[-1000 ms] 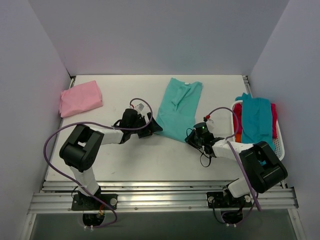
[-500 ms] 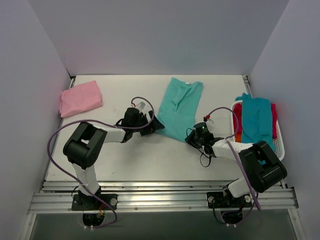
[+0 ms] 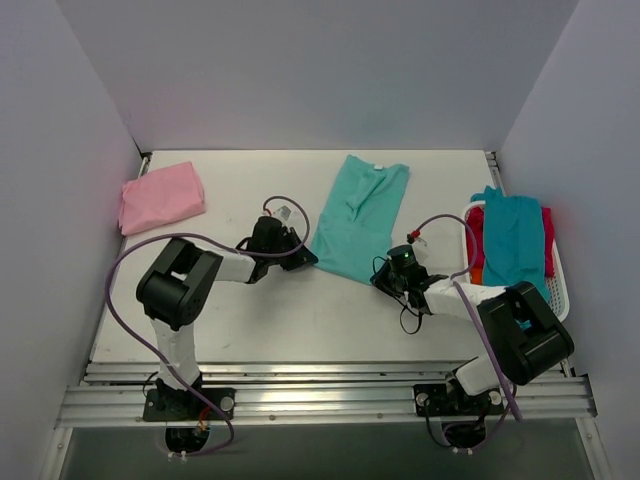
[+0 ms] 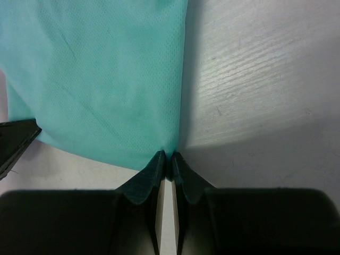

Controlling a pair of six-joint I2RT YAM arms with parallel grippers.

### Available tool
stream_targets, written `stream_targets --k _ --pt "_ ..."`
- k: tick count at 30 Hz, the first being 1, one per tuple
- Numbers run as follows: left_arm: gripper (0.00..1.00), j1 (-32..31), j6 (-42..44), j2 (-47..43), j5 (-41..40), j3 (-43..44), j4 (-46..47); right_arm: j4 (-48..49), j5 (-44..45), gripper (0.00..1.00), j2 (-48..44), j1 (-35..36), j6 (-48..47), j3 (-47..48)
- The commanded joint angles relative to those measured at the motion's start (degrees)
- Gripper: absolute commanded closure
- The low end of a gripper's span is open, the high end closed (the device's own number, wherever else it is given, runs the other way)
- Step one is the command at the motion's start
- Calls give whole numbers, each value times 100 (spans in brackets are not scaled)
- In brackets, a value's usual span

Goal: Fold and stack the t-shirts
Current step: Fold the tshirt

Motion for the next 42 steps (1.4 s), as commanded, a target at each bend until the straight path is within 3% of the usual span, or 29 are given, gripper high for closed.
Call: stream_targets --k 1,3,9,16,20,28,32,42 --pt "97 -23 252 269 -393 37 -553 -439 88 94 151 -40 -116 38" --pt "98 -23 287 242 -429 3 -562 -448 88 100 169 -40 -143 38" --pt "98 -102 428 -468 -815 -567 -737 -632 167 100 -130 -40 -186 -67" --pt "98 -505 428 -2311 -1386 -1359 -1475 -1167 62 100 -779 153 -169 -172" --pt "98 -910 279 -3219 -1668 -1667 -2177 -1633 88 100 -1639 329 -125 -190" --pt "98 -1122 252 -4599 -2160 -1422 -3233 -2285 175 100 -2521 400 -292 318" --pt "98 -1113 419 -4618 -2406 -843 -3760 -2285 246 100 -2136 409 -502 872" --pt "98 -937 1008 -3968 -2548 397 -3814 -2241 527 100 -1141 409 -766 2041"
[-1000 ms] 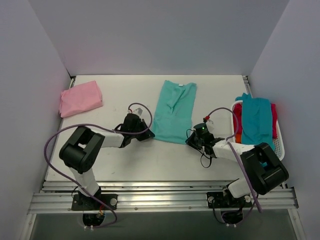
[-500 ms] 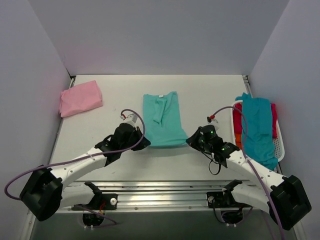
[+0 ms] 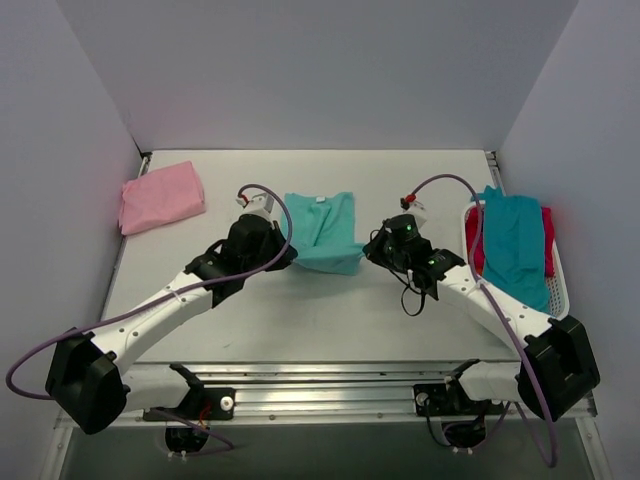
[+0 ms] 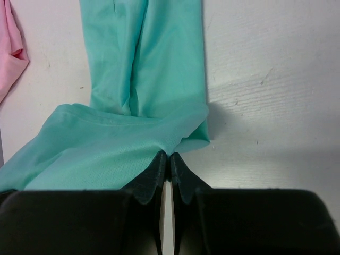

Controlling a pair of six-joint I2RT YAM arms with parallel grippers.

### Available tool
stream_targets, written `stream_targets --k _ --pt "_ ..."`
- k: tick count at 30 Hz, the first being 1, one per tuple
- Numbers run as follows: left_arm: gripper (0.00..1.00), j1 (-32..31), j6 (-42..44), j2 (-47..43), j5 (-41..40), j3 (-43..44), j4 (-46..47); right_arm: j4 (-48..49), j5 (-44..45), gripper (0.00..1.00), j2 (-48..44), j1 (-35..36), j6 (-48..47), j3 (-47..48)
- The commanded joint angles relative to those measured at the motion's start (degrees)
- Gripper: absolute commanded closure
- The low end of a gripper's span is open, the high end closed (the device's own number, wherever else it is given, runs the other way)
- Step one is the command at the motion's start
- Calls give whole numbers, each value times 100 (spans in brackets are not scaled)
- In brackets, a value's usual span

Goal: Fold and stack the t-shirts
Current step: Fold the tshirt

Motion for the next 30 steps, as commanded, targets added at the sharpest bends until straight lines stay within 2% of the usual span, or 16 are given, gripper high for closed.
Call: stream_targets --k 1,14,17,18,19,20,21,22,23,24,25,26,27,28,29,30 --pt "98 114 352 154 -156 491 -149 -99 379 100 277 -35 -201 400" --pt "98 764 475 304 380 493 194 68 335 100 928 -35 -200 884" --pt "97 1079 554 550 607 588 466 -37 405 100 1340 -105 -271 1436" --pt "96 1220 624 855 704 676 562 -133 423 100 1725 -158 -314 1891" --pt "96 1387 651 1093 975 1008 737 -169 466 100 1963 -323 -323 2147" --pt "93 1554 712 1339 1474 1246 843 -169 484 100 2253 -421 -358 2428" --pt "86 1860 896 2011 1757 1553 940 -169 510 100 2978 -535 -454 2762" --pt "78 2011 1019 2462 2056 2382 1072 -387 537 100 3420 -771 -490 3627" --pt "34 2117 1160 2893 2241 2913 1099 -659 833 99 3938 -886 -473 4227" --pt "3 2292 1431 3976 2522 3571 934 -1549 940 93 4987 -1018 -264 4946" --pt "6 2381 1477 4596 2777 4308 758 -1923 1115 84 5442 -1124 -123 6276" --pt "6 2434 1486 5185 2979 6064 409 -2049 1317 61 5855 -1247 -104 6812" --pt "6 2487 1451 6340 3269 7065 -65 -2302 1319 1 6564 -1309 -121 7339" --pt "6 2557 1390 6821 3402 7911 -844 -2514 1293 0 6797 -1353 70 7823" --pt "6 2601 1268 7183 3525 9111 -1130 -2507 1189 0 6913 -1371 81 8193" --pt "6 2645 988 7613 3770 9402 -1307 -2211 1074 0 6766 -1362 81 8084"
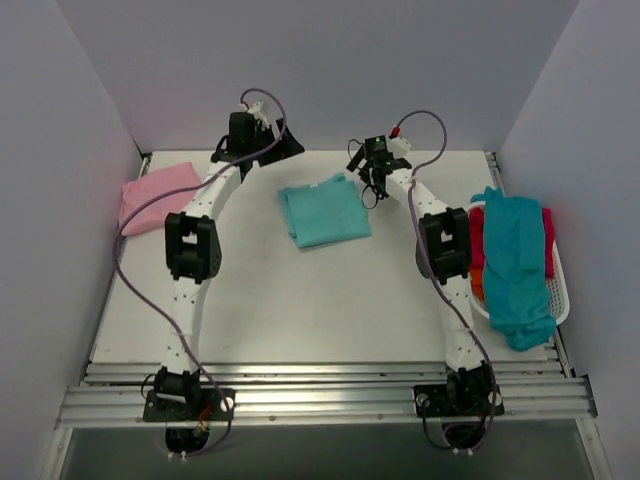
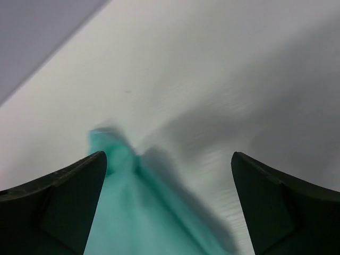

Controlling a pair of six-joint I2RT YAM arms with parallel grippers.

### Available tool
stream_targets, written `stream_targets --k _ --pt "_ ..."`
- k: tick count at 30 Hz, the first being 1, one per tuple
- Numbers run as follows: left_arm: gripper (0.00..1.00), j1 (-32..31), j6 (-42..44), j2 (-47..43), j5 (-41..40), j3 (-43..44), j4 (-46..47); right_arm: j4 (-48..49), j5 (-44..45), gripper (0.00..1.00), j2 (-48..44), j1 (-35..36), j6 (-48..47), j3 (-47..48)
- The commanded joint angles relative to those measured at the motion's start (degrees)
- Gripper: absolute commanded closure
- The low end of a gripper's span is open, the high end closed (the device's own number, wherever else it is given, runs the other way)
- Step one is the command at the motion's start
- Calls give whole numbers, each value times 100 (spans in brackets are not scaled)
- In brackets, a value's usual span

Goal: Fold and stack the t-shirts
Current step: Fold the tshirt

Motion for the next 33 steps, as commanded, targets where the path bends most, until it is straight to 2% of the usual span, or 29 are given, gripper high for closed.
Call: stream_targets --k 1,2,3,5,6,11,12,14,18,20,24,27,33 --pt "6 169 -164 782 1103 1809 -1141 -719 295 0 -194 -68 162 195" --pt "6 161 -139 695 1052 1383 -1027 -447 347 0 -448 -7 109 -494" --pt "6 143 -69 233 938 935 -574 191 435 0 -1025 20 30 -893" --pt "6 161 -59 -697 683 -145 139 818 471 0 -1538 98 -145 -1805" --pt "6 187 -33 -973 561 -1021 526 926 384 0 -1932 99 -181 -2011" --pt "6 205 309 -2634 -746 -2811 583 944 374 0 -2804 152 -287 -2837" --pt "6 205 371 -3133 -924 -3083 513 1005 409 0 -3145 160 -295 -3257" --pt "6 205 389 -3575 -1450 -3822 398 1328 515 0 -3507 187 -269 -3724" --pt "6 196 205 -4366 -1752 -5044 529 1673 550 0 -4447 222 -217 -4753" --pt "6 187 108 -4421 -1761 -5605 652 1692 568 0 -4712 222 -138 -5263" --pt "6 143 -59 -4036 -1691 -6178 1239 1762 682 0 -5510 266 -23 -6238" --pt "6 134 -103 -3614 -1656 -6215 1373 1622 656 0 -6099 336 73 -6793" --pt "6 108 -392 -2990 -1331 -6127 2014 1086 805 0 -7145 687 56 -7198"
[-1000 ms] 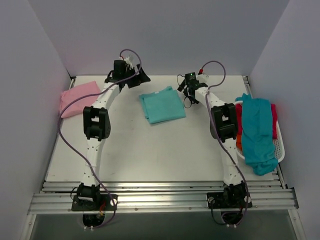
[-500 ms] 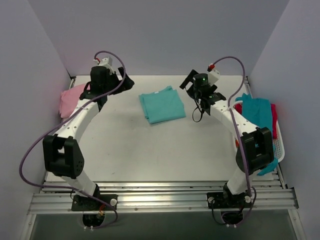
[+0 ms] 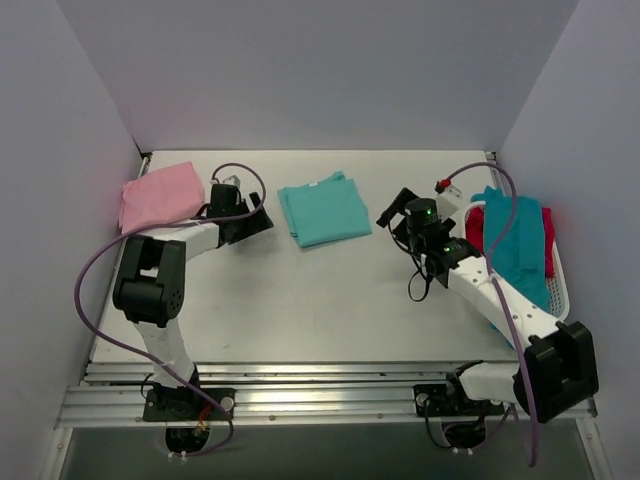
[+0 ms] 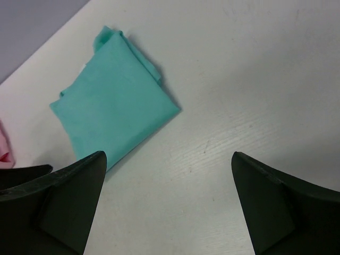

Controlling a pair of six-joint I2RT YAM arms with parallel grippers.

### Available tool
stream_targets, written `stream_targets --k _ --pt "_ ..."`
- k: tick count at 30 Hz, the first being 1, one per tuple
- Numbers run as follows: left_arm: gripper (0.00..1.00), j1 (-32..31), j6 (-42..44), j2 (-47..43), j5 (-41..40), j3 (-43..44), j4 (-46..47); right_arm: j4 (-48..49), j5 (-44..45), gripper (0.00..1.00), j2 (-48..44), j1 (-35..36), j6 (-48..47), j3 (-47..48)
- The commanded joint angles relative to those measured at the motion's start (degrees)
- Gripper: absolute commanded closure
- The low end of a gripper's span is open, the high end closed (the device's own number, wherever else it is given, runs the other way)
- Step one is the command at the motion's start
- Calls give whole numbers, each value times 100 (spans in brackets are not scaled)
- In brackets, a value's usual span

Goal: Fold and stack the t-shirts
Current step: Fold the tshirt, then neatly place the folded tshirt to the corner

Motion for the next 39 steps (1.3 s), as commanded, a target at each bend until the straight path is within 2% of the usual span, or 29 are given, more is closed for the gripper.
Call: stream_targets --k 1,8,14,23,27,31,32,33,34,39 --pt "6 -60 -255 122 219 214 780 -306 341 0 -734 250 21 -114" --pt "6 -148 -607 657 465 389 1237 -677 386 0 -1368 277 -225 -185" --pt "6 -271 -739 1080 554 626 1457 -686 377 0 -1342 225 -401 -88" --pt "6 -544 -739 1590 474 1207 1273 -484 70 0 -1070 66 -532 -106" --pt "0 -632 -748 1765 518 1426 1246 -457 17 0 -1052 31 -568 -106" --pt "44 -676 -774 1968 562 1681 1229 -422 -36 0 -1078 -13 -585 -159" --pt "72 -676 -783 2046 571 1743 1176 -422 -71 0 -1087 -22 -585 -167" --pt "87 -676 -774 2073 554 1813 1124 -414 -80 0 -1096 -30 -585 -194" --pt "97 -676 -757 2134 527 1953 1071 -414 -89 0 -1113 -39 -594 -203" --pt "98 -527 -415 2179 483 2524 518 -378 -272 0 -1236 -92 -577 -282"
